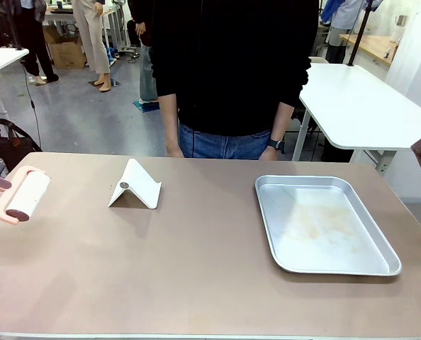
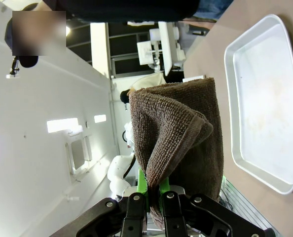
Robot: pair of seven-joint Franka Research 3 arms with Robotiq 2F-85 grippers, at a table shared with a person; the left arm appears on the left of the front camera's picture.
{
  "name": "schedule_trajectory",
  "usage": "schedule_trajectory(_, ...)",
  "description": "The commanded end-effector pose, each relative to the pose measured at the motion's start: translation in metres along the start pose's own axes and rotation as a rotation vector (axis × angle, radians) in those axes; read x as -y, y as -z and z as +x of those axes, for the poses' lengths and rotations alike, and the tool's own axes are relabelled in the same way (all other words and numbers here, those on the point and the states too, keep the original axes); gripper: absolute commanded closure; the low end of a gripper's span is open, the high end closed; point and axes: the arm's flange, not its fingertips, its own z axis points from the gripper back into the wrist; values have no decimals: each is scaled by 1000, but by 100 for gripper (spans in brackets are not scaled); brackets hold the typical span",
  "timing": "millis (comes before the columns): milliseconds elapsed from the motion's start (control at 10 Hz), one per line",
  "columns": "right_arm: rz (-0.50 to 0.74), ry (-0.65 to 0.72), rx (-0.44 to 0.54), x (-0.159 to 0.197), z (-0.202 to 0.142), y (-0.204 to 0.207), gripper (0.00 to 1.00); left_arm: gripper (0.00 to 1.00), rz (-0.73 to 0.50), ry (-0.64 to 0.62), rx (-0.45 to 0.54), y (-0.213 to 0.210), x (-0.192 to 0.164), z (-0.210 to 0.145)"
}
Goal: Clean the surface of the table.
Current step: Return the Lint Roller and towel to their original positions.
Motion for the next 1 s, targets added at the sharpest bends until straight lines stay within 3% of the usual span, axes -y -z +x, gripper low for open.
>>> schedule_trajectory(0, 0, -5, 0, -2, -1, 0, 90, 78, 1, -7, 2, -3, 1, 1)
schedule_trajectory(300, -28, -24, 36, -15, -12, 14, 90, 78, 17, 19, -26, 2, 23, 12)
schedule_trajectory(400, -60, -22, 2, -26, -13, 32, 90, 78, 61, 18, -11, 3, 39, 16)
schedule_trajectory(700, -178, -5, -71, -61, -17, 102, 90, 78, 48, 69, 33, 1, 96, 27)
schedule_trajectory(900, -256, -35, -89, -86, -23, 161, 90, 78, 73, 95, -5, 17, 138, 48)
